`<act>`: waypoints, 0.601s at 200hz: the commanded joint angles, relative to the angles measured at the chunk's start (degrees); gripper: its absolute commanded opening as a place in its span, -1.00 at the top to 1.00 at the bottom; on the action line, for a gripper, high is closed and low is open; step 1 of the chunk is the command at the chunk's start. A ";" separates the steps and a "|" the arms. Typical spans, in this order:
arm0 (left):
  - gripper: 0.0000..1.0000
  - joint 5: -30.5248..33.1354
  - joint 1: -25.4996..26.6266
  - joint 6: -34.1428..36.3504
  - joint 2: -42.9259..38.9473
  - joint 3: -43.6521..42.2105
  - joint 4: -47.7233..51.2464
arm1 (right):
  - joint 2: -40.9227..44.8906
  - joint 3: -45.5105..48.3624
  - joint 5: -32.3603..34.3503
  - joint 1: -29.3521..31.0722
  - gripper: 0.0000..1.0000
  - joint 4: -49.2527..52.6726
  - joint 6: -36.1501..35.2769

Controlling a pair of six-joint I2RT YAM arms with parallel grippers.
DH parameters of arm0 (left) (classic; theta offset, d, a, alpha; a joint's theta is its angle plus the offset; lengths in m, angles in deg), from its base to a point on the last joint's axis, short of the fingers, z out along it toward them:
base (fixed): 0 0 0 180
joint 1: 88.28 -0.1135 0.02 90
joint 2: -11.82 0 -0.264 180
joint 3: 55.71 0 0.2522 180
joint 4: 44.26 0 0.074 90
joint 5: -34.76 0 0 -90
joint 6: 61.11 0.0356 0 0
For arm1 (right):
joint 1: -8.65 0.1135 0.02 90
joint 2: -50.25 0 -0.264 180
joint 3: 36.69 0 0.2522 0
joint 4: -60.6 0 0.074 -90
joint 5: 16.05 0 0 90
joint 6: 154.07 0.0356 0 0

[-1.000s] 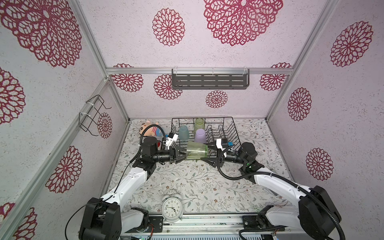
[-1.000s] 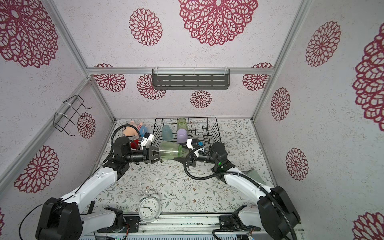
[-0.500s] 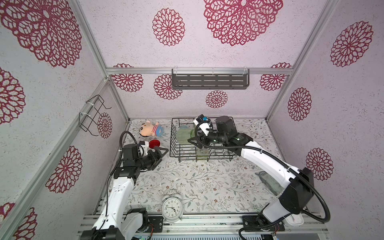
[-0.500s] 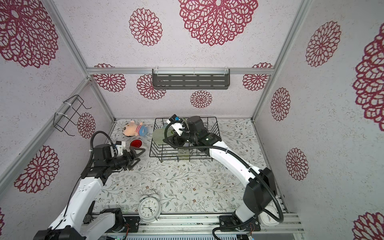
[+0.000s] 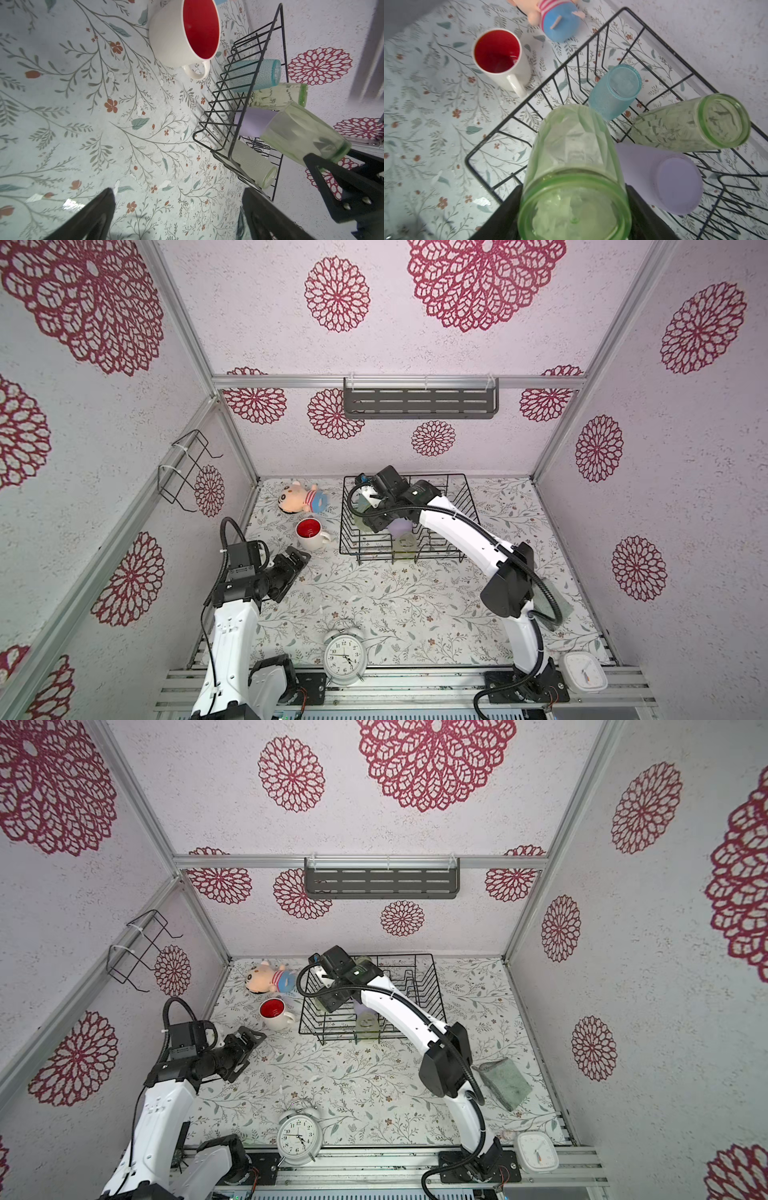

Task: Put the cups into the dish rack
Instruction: 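Lower the green glass cup into the rack beside the frosted cup with the right gripper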

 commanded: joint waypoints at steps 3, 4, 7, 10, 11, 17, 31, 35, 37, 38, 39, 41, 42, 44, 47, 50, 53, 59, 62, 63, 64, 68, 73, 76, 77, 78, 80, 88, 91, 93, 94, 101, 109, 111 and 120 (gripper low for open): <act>-0.98 1.13 -0.52 1.52 0.07 -0.22 0.88 | -1.72 -3.67 9.04 2.99 -0.07 3.98 1.85; -0.99 1.14 -0.52 1.57 0.03 -0.25 0.88 | -1.83 -3.73 9.26 3.06 -0.07 3.94 1.87; -0.98 1.14 -0.60 1.59 0.03 -0.27 0.88 | -2.15 -3.73 9.87 3.30 -0.07 3.70 1.93; -0.98 1.14 -0.61 1.58 0.07 -0.27 0.90 | -2.43 -3.71 10.43 3.52 -0.08 3.46 1.95; -0.98 1.14 -0.61 1.60 0.08 -0.27 0.89 | -2.54 -3.71 10.52 3.58 -0.08 3.42 2.01; -0.99 1.14 -0.65 1.71 0.03 -0.27 0.80 | -3.05 -3.71 11.52 3.89 -0.08 3.02 2.14; -0.98 0.99 -0.70 1.71 0.11 -0.46 0.49 | -4.60 -3.70 13.59 4.19 -0.08 2.09 2.88; -0.98 0.83 -0.70 1.70 0.20 -0.60 0.37 | -5.09 -3.76 13.75 4.18 -0.08 1.91 3.19; -0.98 0.76 -0.72 1.66 0.24 -0.64 0.29 | -5.32 -3.76 13.88 4.18 -0.08 1.82 3.38; -0.98 0.73 -0.71 1.64 0.20 -0.63 0.28 | -5.39 -3.73 13.92 4.22 -0.08 1.76 3.47; -0.98 0.67 -0.71 1.63 0.19 -0.63 0.23 | -5.51 -3.72 13.98 4.20 -0.08 1.69 3.56; -0.98 0.63 -0.70 1.63 0.24 -0.67 0.19 | -5.67 -3.71 14.09 4.23 -0.08 1.59 3.69; -0.98 0.58 -0.70 1.58 0.25 -0.69 0.14 | -5.78 -3.71 14.15 4.25 -0.08 1.52 3.80; -0.98 0.49 -0.70 1.61 0.30 -0.75 0.15 | -5.91 -3.70 14.33 4.19 -0.08 1.44 3.97; -0.98 0.45 -0.70 1.62 0.35 -0.72 0.05 | -6.19 -3.71 14.52 4.19 -0.08 1.24 4.38; -0.98 0.36 -0.74 1.60 0.42 -0.84 0.03 | -6.52 -3.71 14.63 4.20 -0.07 1.14 4.63; -0.98 0.29 -0.72 1.62 0.43 -0.88 -0.06 | -6.77 -3.70 14.59 4.19 -0.07 0.98 4.88; -0.98 0.14 -0.71 1.62 0.54 -0.90 -0.15 | -7.23 -3.71 14.65 4.21 -0.08 0.60 5.24; -0.98 0.03 -0.72 1.62 0.53 -0.99 -0.16 | -7.47 -3.70 14.72 4.21 -0.08 0.30 5.42; -0.98 0.01 -0.76 1.62 0.53 -1.03 -0.21 | -7.56 -3.70 14.73 4.20 -0.08 0.26 5.50; -0.98 0.01 -0.82 1.62 0.57 -1.05 -0.19 | -7.65 -3.70 14.74 4.19 -0.08 0.19 5.58; -0.98 -0.13 -0.72 1.53 0.62 -1.09 -0.32 | -7.89 -3.70 14.76 4.18 -0.08 -0.09 5.91; -0.98 -0.25 -0.78 1.50 0.61 -1.23 -0.43 | -8.25 -3.70 14.68 4.20 -0.09 -0.49 6.14; -0.98 -0.41 -0.78 1.47 0.66 -1.23 -0.49 | -8.48 -3.70 14.56 4.21 -0.10 -0.81 6.23; -0.98 -0.42 -0.78 1.46 0.72 -1.28 -0.51 | -8.51 -3.70 14.48 4.19 -0.10 -0.92 6.26; -0.98 -0.43 -0.74 1.45 0.75 -1.30 -0.51 | -8.61 -3.70 14.43 4.19 -0.10 -0.97 6.27; -0.98 -0.48 -0.78 1.45 0.77 -1.32 -0.56 | -8.69 -3.70 14.34 4.18 -0.10 -1.18 6.34; -0.98 -0.68 -0.79 1.45 0.84 -1.25 -0.74 | -9.19 -3.70 14.22 4.20 -0.12 -1.79 6.54; -0.98 -0.75 -0.79 1.44 0.91 -1.40 -0.76 | -9.35 -3.75 14.22 4.25 -0.12 -2.05 6.54; -0.98 -0.78 -0.79 1.44 0.90 -1.37 -0.76 | -9.40 -3.71 14.15 4.19 -0.12 -2.20 6.55; -0.98 -0.79 -0.83 1.45 0.89 -1.39 -0.73 | -9.45 -3.71 14.14 4.23 -0.12 -2.23 6.55; -0.98 -1.00 -0.79 1.43 0.96 -1.39 -0.87 | -9.69 -3.70 14.44 4.20 -0.14 -2.86 6.70; -0.98 -1.31 -0.84 1.52 1.11 -1.47 -0.96 | -9.93 -3.70 15.03 4.24 -0.15 -3.37 6.58; -0.98 -1.36 -0.80 1.49 1.13 -1.50 -0.96 | -10.01 -3.70 15.12 4.19 -0.16 -3.52 6.60; -0.98 -1.49 -0.79 1.45 1.18 -1.59 -1.13 | -10.24 -3.71 15.33 4.11 -0.17 -4.08 6.50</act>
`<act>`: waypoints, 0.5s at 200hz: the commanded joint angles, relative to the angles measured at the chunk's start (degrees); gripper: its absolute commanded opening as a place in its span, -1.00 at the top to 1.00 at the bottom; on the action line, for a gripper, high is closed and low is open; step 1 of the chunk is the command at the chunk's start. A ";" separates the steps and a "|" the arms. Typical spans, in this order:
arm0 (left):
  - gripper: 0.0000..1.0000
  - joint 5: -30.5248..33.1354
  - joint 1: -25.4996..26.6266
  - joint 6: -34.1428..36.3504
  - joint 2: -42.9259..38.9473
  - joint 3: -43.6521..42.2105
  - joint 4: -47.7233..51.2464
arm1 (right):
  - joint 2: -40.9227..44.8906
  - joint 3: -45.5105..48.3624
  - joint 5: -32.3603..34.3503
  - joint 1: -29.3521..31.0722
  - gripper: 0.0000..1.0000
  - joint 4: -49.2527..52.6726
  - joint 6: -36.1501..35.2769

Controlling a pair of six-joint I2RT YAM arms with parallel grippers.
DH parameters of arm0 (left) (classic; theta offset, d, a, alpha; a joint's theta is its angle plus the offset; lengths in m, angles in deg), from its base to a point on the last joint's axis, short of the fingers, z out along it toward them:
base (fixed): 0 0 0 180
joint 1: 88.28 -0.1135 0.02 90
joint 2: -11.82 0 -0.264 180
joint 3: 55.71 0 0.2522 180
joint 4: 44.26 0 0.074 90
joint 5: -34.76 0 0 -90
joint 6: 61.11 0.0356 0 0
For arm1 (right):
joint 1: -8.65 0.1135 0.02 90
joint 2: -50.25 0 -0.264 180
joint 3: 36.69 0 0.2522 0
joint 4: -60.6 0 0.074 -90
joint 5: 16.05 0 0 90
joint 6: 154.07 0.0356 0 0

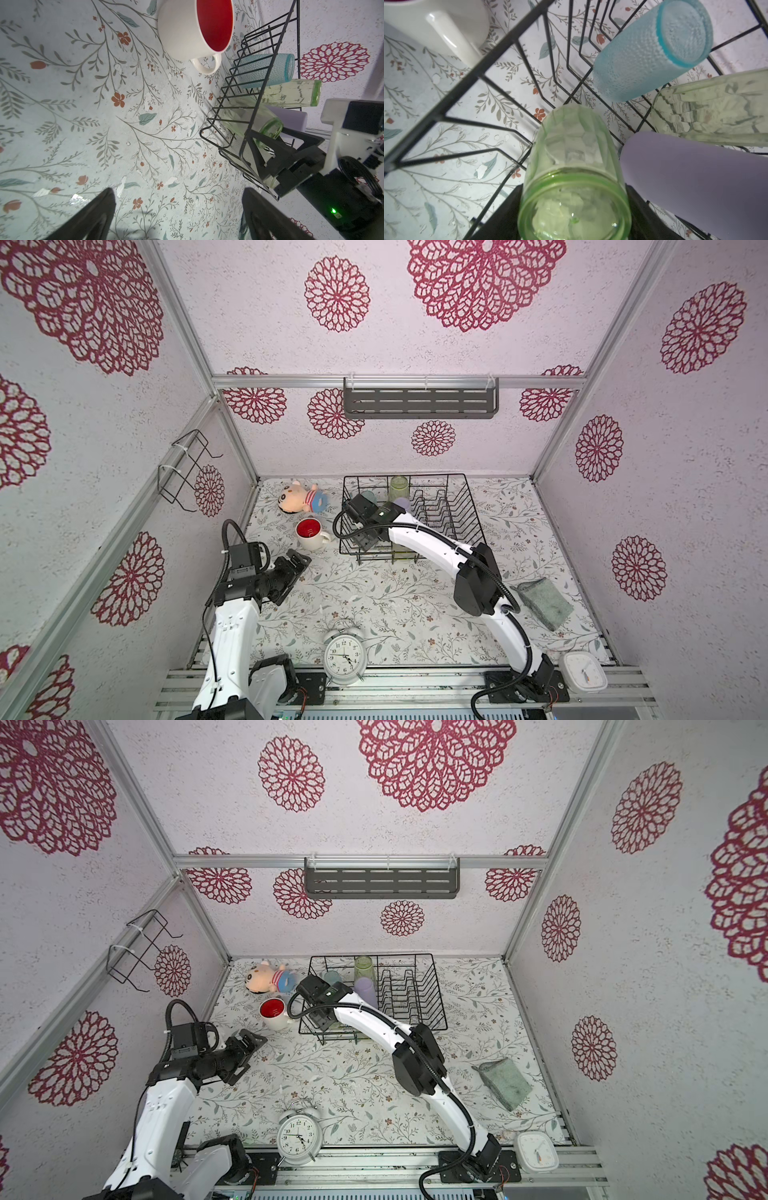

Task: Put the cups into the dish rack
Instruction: 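Lower the green glass cup into the rack beside the frosted cup with the right gripper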

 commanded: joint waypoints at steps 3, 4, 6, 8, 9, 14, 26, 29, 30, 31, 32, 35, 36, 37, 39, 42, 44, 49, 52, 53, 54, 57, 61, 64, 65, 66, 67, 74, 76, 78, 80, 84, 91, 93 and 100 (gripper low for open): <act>-0.98 -0.99 -0.46 0.57 0.26 -0.65 -1.71 | 0.58 -2.24 3.09 -0.30 -0.18 -3.37 1.77; -0.98 -0.99 -0.46 0.57 0.28 -0.68 -1.71 | 0.50 -2.24 3.12 -0.30 -0.19 -3.42 1.74; -0.98 -0.99 -0.46 0.57 0.25 -0.69 -1.77 | 0.48 -2.24 3.13 -0.26 -0.20 -3.50 1.72; -0.98 -0.99 -0.46 0.53 0.27 -0.70 -1.74 | 0.41 -2.31 3.14 -0.29 -0.21 -3.60 1.72; -0.98 -0.99 -0.46 0.51 0.24 -0.70 -1.77 | 0.37 -2.27 3.14 -0.34 -0.22 -3.67 1.72; -0.98 -1.04 -0.46 0.49 0.33 -0.70 -1.88 | 0.34 -2.28 3.23 -0.34 -0.26 -3.92 1.64; -0.98 -0.99 -0.46 0.44 0.38 -0.79 -1.94 | 0.19 -2.24 3.82 -0.37 -0.30 -4.43 1.50; -0.98 -0.99 -0.52 0.44 0.31 -0.79 -2.01 | 0.16 -2.29 3.92 -0.35 -0.31 -4.56 1.39; -0.98 -0.99 -0.49 0.42 0.31 -0.83 -1.99 | 0.11 -2.27 3.97 -0.37 -0.31 -4.63 1.33; -0.98 -0.99 -0.47 0.41 0.35 -0.85 -2.02 | 0.09 -2.25 3.99 -0.43 -0.31 -4.66 1.30; -0.98 -0.99 -0.47 0.45 0.33 -0.86 -2.00 | 0.08 -2.25 4.01 -0.45 -0.32 -4.72 1.29; -0.98 -0.99 -0.48 0.36 0.34 -0.87 -2.10 | 0.07 -2.24 4.08 -0.48 -0.32 -4.81 1.13; -0.98 -0.99 -0.47 0.38 0.32 -0.92 -2.12 | 0.02 -2.24 4.10 -0.43 -0.32 -4.88 1.07; -0.98 -0.99 -0.51 0.39 0.31 -0.94 -2.09 | -0.04 -2.24 4.15 -0.41 -0.32 -4.92 1.00; -0.98 -0.99 -0.47 0.37 0.35 -0.96 -2.20 | -0.09 -2.24 4.23 -0.49 -0.32 -4.97 0.88; -0.98 -0.99 -0.46 0.32 0.45 -1.03 -2.25 | -0.17 -2.24 4.34 -0.56 -0.33 -5.16 0.80; -0.98 -0.99 -0.46 0.29 0.47 -1.04 -2.30 | -0.19 -2.28 4.41 -0.57 -0.33 -5.23 0.69; -0.98 -1.07 -0.46 0.20 0.45 -1.11 -2.41 | -0.42 -2.21 4.52 -0.65 -0.33 -5.45 0.51; -0.98 -1.08 -0.48 0.18 0.41 -1.18 -2.41 | -0.50 -2.28 4.54 -0.70 -0.32 -5.61 0.35; -0.98 -1.08 -0.47 0.15 0.40 -1.20 -2.50 | -0.57 -2.22 4.55 -0.72 -0.33 -5.72 0.28; -0.98 -1.12 -0.47 0.10 0.44 -1.21 -2.50 | -0.60 -2.27 4.55 -0.73 -0.32 -5.78 0.21; -0.98 -1.16 -0.46 0.09 0.44 -1.29 -2.58 | -0.71 -2.17 4.61 -0.74 -0.33 -5.99 0.03; -0.99 -1.23 -0.47 0.02 0.49 -1.38 -2.69 | -0.87 -2.15 4.71 -0.83 -0.33 -6.20 -0.08; -0.98 -1.25 -0.51 0.03 0.52 -1.40 -2.71 | -1.04 -2.20 4.73 -0.90 -0.33 -6.31 -0.19; -0.98 -1.30 -0.48 -0.01 0.50 -1.40 -2.73 | -1.06 -2.22 4.73 -0.91 -0.33 -6.38 -0.25; -0.98 -1.32 -0.47 -0.02 0.58 -1.44 -2.79 | -1.16 -2.18 4.72 -0.91 -0.33 -6.37 -0.28; -0.98 -1.33 -0.47 -0.03 0.53 -1.47 -2.82 | -1.20 -2.21 4.72 -0.92 -0.33 -6.46 -0.34; -0.98 -1.43 -0.46 -0.12 0.56 -1.49 -2.85 | -1.39 -2.20 4.77 -0.99 -0.33 -6.77 -0.60; -0.98 -1.43 -0.46 -0.08 0.61 -1.49 -2.87 | -1.40 -2.18 4.80 -1.07 -0.34 -6.86 -0.64; -0.98 -1.43 -0.46 -0.10 0.58 -1.51 -2.85 | -1.41 -2.20 4.87 -1.09 -0.34 -6.95 -0.65; -0.98 -1.45 -0.50 -0.12 0.57 -1.49 -2.85 | -1.43 -2.21 4.89 -1.05 -0.34 -7.02 -0.66; -0.98 -1.43 -0.51 -0.05 0.62 -1.49 -2.85 | -1.53 -2.24 4.90 -1.17 -0.35 -7.19 -0.68; -0.98 -1.43 -0.51 -0.04 0.64 -1.49 -2.85 | -1.65 -2.17 4.90 -1.25 -0.37 -7.43 -0.66; -0.98 -1.43 -0.47 -0.04 0.58 -1.49 -2.85 | -1.68 -2.20 4.90 -1.27 -0.37 -7.55 -0.66; -0.98 -1.44 -0.46 -0.11 0.49 -1.49 -2.80 | -1.70 -2.22 5.07 -1.34 -0.39 -7.85 -0.74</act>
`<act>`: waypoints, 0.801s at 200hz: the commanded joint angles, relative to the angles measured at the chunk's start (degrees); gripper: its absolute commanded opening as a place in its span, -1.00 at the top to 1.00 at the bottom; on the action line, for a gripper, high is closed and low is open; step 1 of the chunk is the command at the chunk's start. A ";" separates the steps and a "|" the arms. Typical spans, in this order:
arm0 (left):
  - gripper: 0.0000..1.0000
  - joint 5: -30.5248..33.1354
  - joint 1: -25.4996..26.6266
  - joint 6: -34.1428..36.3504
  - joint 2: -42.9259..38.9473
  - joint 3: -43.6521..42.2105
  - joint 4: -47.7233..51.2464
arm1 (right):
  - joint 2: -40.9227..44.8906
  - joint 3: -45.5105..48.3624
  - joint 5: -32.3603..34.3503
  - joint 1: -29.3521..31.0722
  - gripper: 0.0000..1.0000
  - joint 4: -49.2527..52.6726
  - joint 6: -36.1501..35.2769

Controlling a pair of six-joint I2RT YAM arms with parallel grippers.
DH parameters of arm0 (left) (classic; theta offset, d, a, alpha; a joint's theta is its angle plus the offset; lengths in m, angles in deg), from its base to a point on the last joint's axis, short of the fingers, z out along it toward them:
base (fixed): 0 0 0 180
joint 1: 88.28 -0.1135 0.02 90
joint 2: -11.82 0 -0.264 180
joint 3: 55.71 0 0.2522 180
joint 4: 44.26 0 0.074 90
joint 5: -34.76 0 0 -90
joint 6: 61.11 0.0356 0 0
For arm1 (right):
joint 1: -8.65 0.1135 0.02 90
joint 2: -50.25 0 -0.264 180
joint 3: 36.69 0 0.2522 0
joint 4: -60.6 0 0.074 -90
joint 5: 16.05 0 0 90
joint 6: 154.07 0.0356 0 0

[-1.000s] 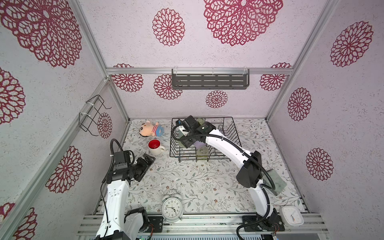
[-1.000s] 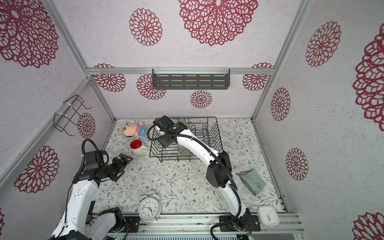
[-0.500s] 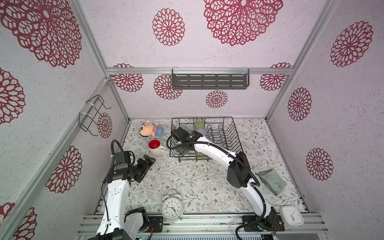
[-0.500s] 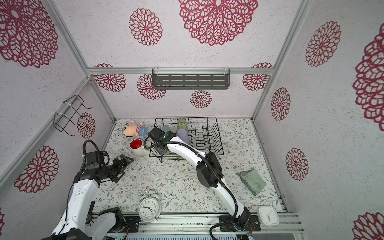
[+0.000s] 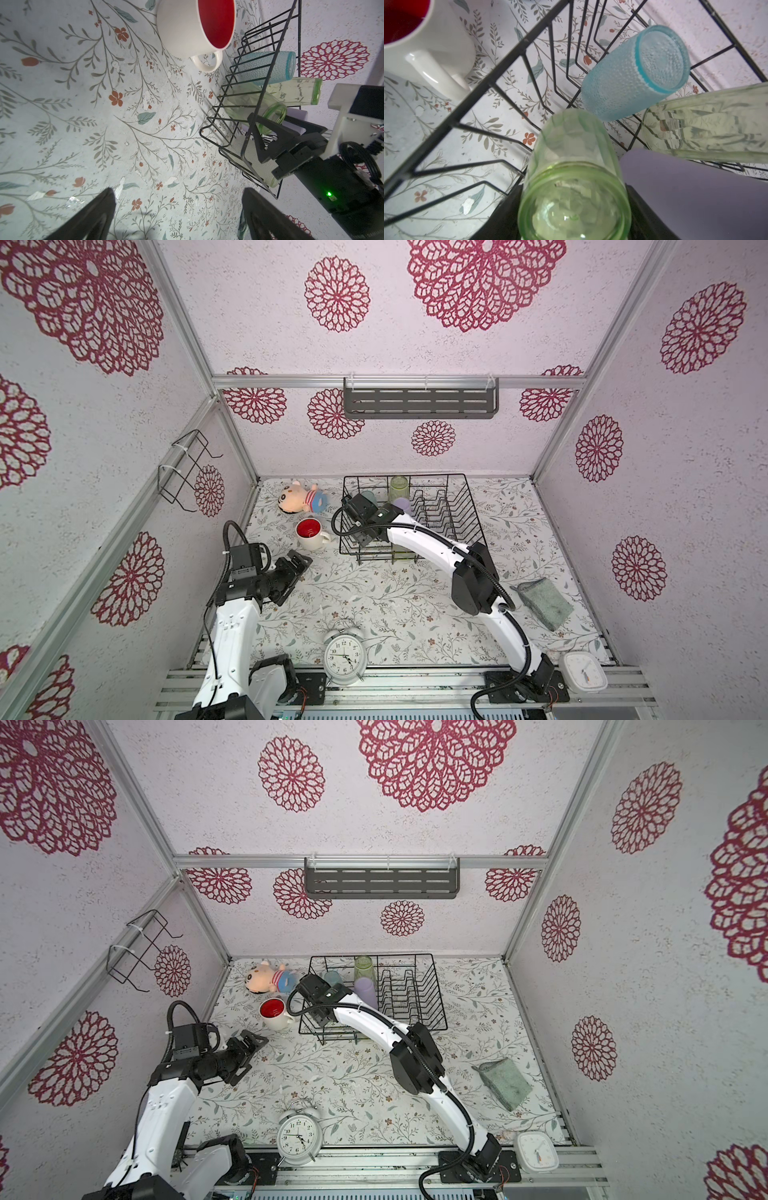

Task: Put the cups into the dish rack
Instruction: 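Lower the green glass cup into the rack beside the frosted cup with the right gripper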

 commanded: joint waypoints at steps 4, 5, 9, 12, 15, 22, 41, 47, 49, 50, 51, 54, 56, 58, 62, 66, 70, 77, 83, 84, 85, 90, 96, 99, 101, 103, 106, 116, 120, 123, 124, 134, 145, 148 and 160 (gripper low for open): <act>-0.98 -0.67 -0.52 -0.04 0.11 -0.40 -1.53 | 0.03 -2.23 2.49 -0.83 -0.40 -1.99 -0.86; -0.98 -0.67 -0.53 -0.03 0.09 -0.40 -1.54 | 0.03 -2.24 2.49 -0.84 -0.41 -2.05 -0.91; -0.99 -0.52 -0.46 -0.02 0.09 -0.40 -1.49 | -0.02 -2.16 2.58 -0.89 -0.41 -2.26 -1.11; -0.99 -0.43 -0.46 -0.02 0.09 -0.47 -1.49 | 0.03 -2.15 2.65 -0.87 -0.42 -2.40 -1.20; -0.99 -0.36 -0.46 -0.09 0.14 -0.48 -1.49 | 0.03 -2.20 2.87 -0.91 -0.43 -2.64 -1.23; -0.98 -0.19 -0.48 -0.11 0.07 -0.48 -1.53 | -0.06 -2.21 3.25 -0.94 -0.44 -3.04 -1.39; -0.98 0.03 -0.47 -0.12 -0.06 -0.53 -1.60 | -0.16 -2.23 3.88 -0.89 -0.46 -3.96 -2.06; -0.98 0.04 -0.48 -0.19 -0.04 -0.64 -1.69 | -0.26 -2.17 4.11 -0.99 -0.47 -4.11 -2.26; -0.98 0.04 -0.51 -0.22 -0.03 -0.65 -1.71 | -0.26 -2.16 4.15 -1.00 -0.47 -4.19 -2.32; -0.98 0.04 -0.48 -0.21 -0.03 -0.66 -1.75 | -0.24 -2.15 4.16 -1.02 -0.47 -4.25 -2.35; -0.99 0.04 -0.47 -0.20 -0.07 -0.66 -1.78 | -0.24 -2.20 4.16 -0.98 -0.47 -4.28 -2.36; -0.98 0.04 -0.46 -0.26 -0.08 -0.74 -1.80 | -0.32 -2.22 4.24 -0.98 -0.48 -4.37 -2.48; -0.99 0.04 -0.46 -0.28 -0.15 -0.74 -1.87 | -0.32 -2.19 4.32 -1.00 -0.48 -4.43 -2.57; -0.99 -0.01 -0.46 -0.37 -0.19 -0.79 -1.82 | -0.36 -2.18 4.38 -1.02 -0.48 -4.56 -2.60; -0.98 -0.01 -0.46 -0.37 -0.16 -0.83 -1.88 | -0.40 -2.22 4.49 -1.00 -0.48 -4.69 -2.78; -0.99 -0.07 -0.46 -0.37 -0.17 -0.83 -1.97 | -0.49 -2.18 4.64 -1.06 -0.49 -4.79 -2.89; -0.98 -0.05 -0.46 -0.37 -0.15 -0.90 -1.92 | -0.55 -2.20 4.69 -1.09 -0.49 -4.83 -2.96; -0.98 -0.12 -0.46 -0.37 -0.15 -0.90 -1.97 | -0.66 -2.21 4.69 -1.11 -0.50 -5.06 -3.04; -0.99 -0.33 -0.46 -0.37 -0.18 -0.92 -2.09 | -0.80 -2.18 4.69 -1.16 -0.51 -5.09 -2.99; -0.99 -0.41 -0.46 -0.33 -0.19 -0.92 -2.12 | -0.82 -2.17 4.69 -1.18 -0.51 -5.10 -2.99; -0.99 -0.54 -0.46 -0.26 -0.19 -0.97 -2.14 | -0.88 -2.16 4.69 -1.15 -0.51 -5.10 -2.94; -0.99 -1.20 -0.46 -0.25 -0.11 -1.09 -2.49 | -0.93 -2.17 4.69 -1.20 -0.52 -5.17 -3.00; -0.99 -2.11 -0.47 -0.28 0.03 -1.18 -2.98 | -1.00 -2.20 4.77 -1.20 -0.53 -5.26 -2.99; -0.99 -2.42 -0.46 -0.33 0.07 -1.19 -3.10 | -1.04 -2.21 4.78 -1.16 -0.54 -5.34 -3.00; -0.98 -2.56 -0.46 -0.30 0.09 -1.19 -3.14 | -1.07 -2.21 4.78 -1.20 -0.55 -5.40 -3.03; -0.99 -2.66 -0.46 -0.31 0.16 -1.21 -3.12 | -1.14 -2.19 4.85 -1.21 -0.56 -5.44 -3.00; -0.98 -2.68 -0.46 -0.35 0.26 -1.24 -3.19 | -1.14 -2.21 4.87 -1.20 -0.57 -5.52 -2.99; -0.98 -2.30 -0.46 -0.48 0.33 -1.31 -3.06 | -1.30 -2.24 5.19 -1.29 -0.60 -5.95 -3.08; -0.99 -2.27 -0.47 -0.46 0.48 -1.32 -3.07 | -1.32 -2.23 5.28 -1.29 -0.61 -6.13 -3.16; -0.99 -2.25 -0.46 -0.53 0.49 -1.36 -3.11 | -1.33 -2.24 5.30 -1.25 -0.61 -6.34 -3.20; -0.99 -2.25 -0.46 -0.49 0.45 -1.36 -3.12 | -1.31 -2.20 5.31 -1.27 -0.61 -6.38 -3.22; -0.99 -2.47 -0.49 -0.50 0.58 -1.36 -3.15 | -1.30 -2.24 5.31 -1.33 -0.63 -6.83 -3.33; -0.98 -2.30 -0.46 -0.54 0.58 -1.32 -3.12 | -1.36 -2.24 5.22 -1.38 -0.63 -7.24 -3.51; -0.98 -2.29 -0.46 -0.55 0.52 -1.36 -3.14 | -1.29 -2.28 5.15 -1.45 -0.63 -7.29 -3.55; -0.99 -2.25 -0.46 -0.63 0.42 -1.43 -3.15 | -1.33 -2.24 4.96 -1.47 -0.62 -7.62 -3.94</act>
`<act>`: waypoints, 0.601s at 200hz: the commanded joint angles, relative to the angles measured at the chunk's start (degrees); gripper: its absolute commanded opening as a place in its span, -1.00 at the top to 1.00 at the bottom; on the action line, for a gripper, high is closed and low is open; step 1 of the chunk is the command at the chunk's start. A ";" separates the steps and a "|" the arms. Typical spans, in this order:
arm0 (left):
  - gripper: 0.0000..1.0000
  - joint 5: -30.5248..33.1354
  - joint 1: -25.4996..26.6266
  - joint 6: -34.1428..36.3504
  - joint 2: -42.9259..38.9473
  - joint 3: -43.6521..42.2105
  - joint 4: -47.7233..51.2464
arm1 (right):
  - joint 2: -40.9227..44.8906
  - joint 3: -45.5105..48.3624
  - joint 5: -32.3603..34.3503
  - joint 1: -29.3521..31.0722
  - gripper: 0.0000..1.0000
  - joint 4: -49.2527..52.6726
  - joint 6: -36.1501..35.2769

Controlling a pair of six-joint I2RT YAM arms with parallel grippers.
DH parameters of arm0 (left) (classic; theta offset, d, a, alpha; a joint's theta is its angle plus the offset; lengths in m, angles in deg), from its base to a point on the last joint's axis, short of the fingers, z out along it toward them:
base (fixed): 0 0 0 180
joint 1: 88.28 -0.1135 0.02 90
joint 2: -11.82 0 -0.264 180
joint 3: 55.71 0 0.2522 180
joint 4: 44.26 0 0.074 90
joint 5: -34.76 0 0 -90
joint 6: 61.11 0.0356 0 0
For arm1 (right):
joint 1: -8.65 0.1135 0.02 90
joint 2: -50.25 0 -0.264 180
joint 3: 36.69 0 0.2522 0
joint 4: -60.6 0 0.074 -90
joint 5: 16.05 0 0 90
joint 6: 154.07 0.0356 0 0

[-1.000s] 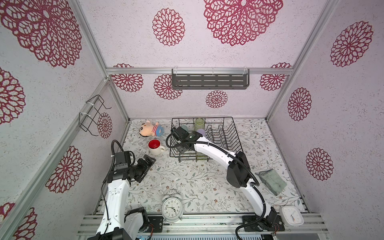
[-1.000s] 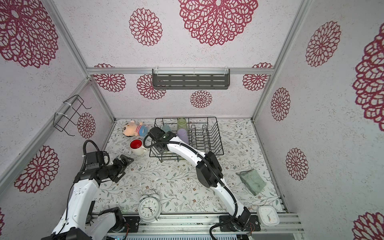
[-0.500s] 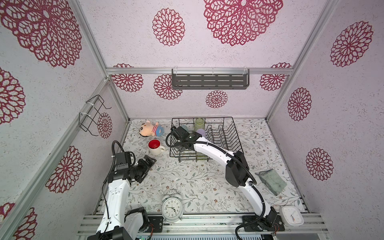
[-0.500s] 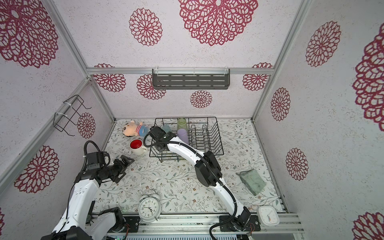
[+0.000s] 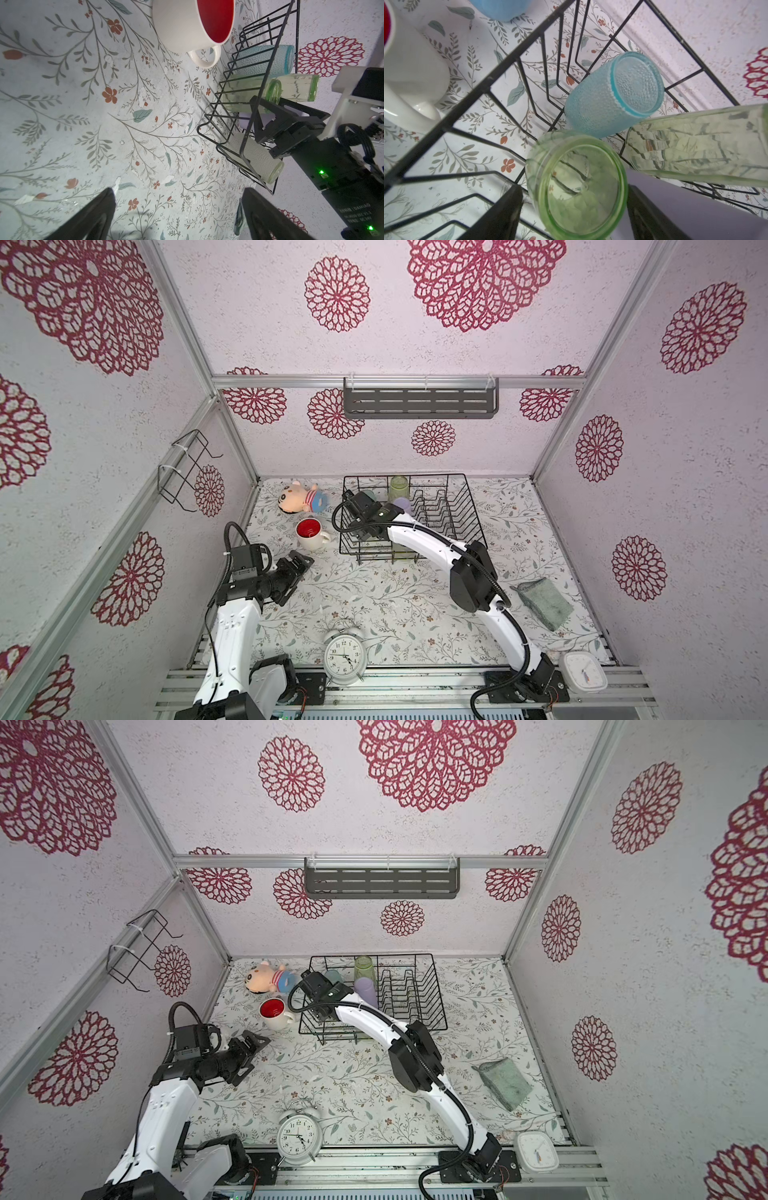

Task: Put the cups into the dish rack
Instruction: 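Lower the green glass cup into the rack beside the frosted cup with the right gripper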

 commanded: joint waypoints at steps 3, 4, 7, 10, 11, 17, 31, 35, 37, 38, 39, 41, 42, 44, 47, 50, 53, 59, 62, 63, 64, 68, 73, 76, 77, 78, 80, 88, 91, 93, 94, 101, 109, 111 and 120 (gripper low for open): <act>-0.98 -0.44 -0.39 -0.31 0.10 -0.53 -1.75 | -0.09 -2.16 1.66 -0.34 -0.63 -1.71 -1.21; -0.98 -0.41 -0.39 -0.31 0.14 -0.53 -1.76 | -0.06 -2.18 1.66 -0.35 -0.63 -1.71 -1.30; -0.98 -0.44 -0.39 -0.31 0.03 -0.53 -1.72 | -0.12 -2.22 1.66 -0.33 -0.62 -1.78 -1.35; -0.98 -0.41 -0.42 -0.31 0.06 -0.53 -1.68 | -0.15 -2.22 1.66 -0.40 -0.63 -1.87 -1.44; -0.98 -0.44 -0.41 -0.31 0.07 -0.53 -1.72 | -0.14 -2.25 1.70 -0.42 -0.63 -1.87 -1.46; -0.99 -0.39 -0.41 -0.37 -0.03 -0.53 -1.70 | -0.14 -2.24 1.81 -0.44 -0.63 -2.03 -1.63; -0.99 -0.44 -0.39 -0.48 -0.06 -0.52 -1.75 | -0.08 -2.24 2.00 -0.51 -0.63 -2.36 -1.91; -0.98 -0.42 -0.42 -0.51 0.07 -0.53 -1.81 | -0.05 -2.19 2.16 -0.49 -0.64 -2.47 -1.99; -0.98 -0.40 -0.40 -0.49 0.08 -0.53 -1.84 | -0.04 -2.17 2.22 -0.50 -0.64 -2.49 -2.01; -0.98 -0.39 -0.40 -0.49 0.04 -0.53 -1.80 | -0.04 -2.23 2.25 -0.52 -0.64 -2.53 -2.01; -0.99 -0.39 -0.40 -0.53 0.06 -0.53 -1.83 | -0.04 -2.21 2.26 -0.48 -0.64 -2.56 -2.06; -0.98 -0.44 -0.40 -0.56 0.06 -0.53 -1.80 | 0.01 -2.20 2.27 -0.52 -0.64 -2.60 -2.09; -0.99 -0.46 -0.44 -0.57 0.07 -0.53 -1.83 | 0.03 -2.20 2.27 -0.53 -0.64 -2.59 -2.14; -0.99 -0.47 -0.41 -0.61 0.15 -0.53 -1.85 | 0.00 -2.20 2.27 -0.53 -0.64 -2.58 -2.22; -0.99 -0.54 -0.40 -0.58 0.13 -0.53 -1.84 | 0.10 -2.20 2.35 -0.57 -0.64 -2.66 -2.23; -0.99 -0.62 -0.42 -0.57 0.20 -0.53 -1.82 | 0.19 -2.24 2.36 -0.56 -0.64 -2.75 -2.34; -0.99 -0.66 -0.40 -0.64 0.24 -0.53 -1.78 | 0.21 -2.21 2.40 -0.60 -0.65 -2.84 -2.45; -0.98 -0.74 -0.40 -0.66 0.24 -0.53 -1.85 | 0.33 -2.20 2.45 -0.55 -0.65 -3.00 -2.68; -0.99 -0.82 -0.39 -0.73 0.26 -0.53 -1.80 | 0.44 -2.20 2.45 -0.54 -0.65 -3.09 -2.86; -0.99 -0.83 -0.39 -0.74 0.26 -0.53 -1.82 | 0.42 -2.20 2.45 -0.53 -0.65 -3.10 -2.87; -0.99 -0.87 -0.39 -0.74 0.26 -0.53 -1.79 | 0.45 -2.20 2.45 -0.58 -0.65 -3.10 -2.93; -0.99 -0.88 -0.39 -0.85 0.19 -0.49 -1.77 | 0.50 -2.20 2.45 -0.57 -0.65 -3.19 -3.05; -0.98 -0.92 -0.40 -0.91 0.26 -0.41 -1.91 | 0.57 -2.19 2.44 -0.58 -0.66 -3.33 -3.38; -0.98 -0.92 -0.41 -0.97 0.23 -0.44 -1.90 | 0.58 -2.15 2.38 -0.57 -0.65 -3.43 -3.59; -0.98 -0.96 -0.40 -0.99 0.20 -0.44 -1.88 | 0.53 -2.17 2.37 -0.55 -0.66 -3.45 -3.64; -0.98 -0.94 -0.40 -1.04 0.19 -0.44 -1.91 | 0.57 -2.19 2.36 -0.67 -0.65 -3.52 -3.72; -0.98 -0.92 -0.40 -1.09 0.16 -0.44 -1.91 | 0.53 -2.19 2.36 -0.69 -0.65 -3.54 -3.79; -0.98 -1.01 -0.41 -1.36 0.15 -0.44 -2.07 | 0.57 -2.21 2.36 -0.79 -0.65 -3.64 -4.11; -0.99 -1.02 -0.46 -1.41 0.13 -0.44 -2.18 | 0.61 -2.22 2.42 -0.78 -0.64 -3.64 -4.12; -0.99 -1.08 -0.41 -1.44 0.14 -0.44 -2.20 | 0.67 -2.22 2.44 -0.79 -0.64 -3.64 -4.01; -0.98 -1.09 -0.40 -1.45 0.16 -0.44 -2.20 | 0.71 -2.21 2.44 -0.80 -0.64 -3.59 -4.02; -0.99 -1.28 -0.44 -1.61 0.06 -0.40 -2.25 | 1.03 -2.24 2.36 -0.86 -0.64 -3.40 -3.71; -0.99 -1.42 -0.40 -1.74 0.06 -0.31 -2.27 | 1.58 -2.20 1.83 -0.85 -0.64 -3.00 -3.23; -0.99 -1.44 -0.39 -1.72 0.06 -0.35 -2.22 | 1.71 -2.20 1.65 -0.85 -0.64 -2.91 -3.06; -0.99 -1.49 -0.42 -1.72 0.01 -0.36 -2.22 | 2.56 -2.12 0.70 -0.88 -0.64 -2.25 -2.52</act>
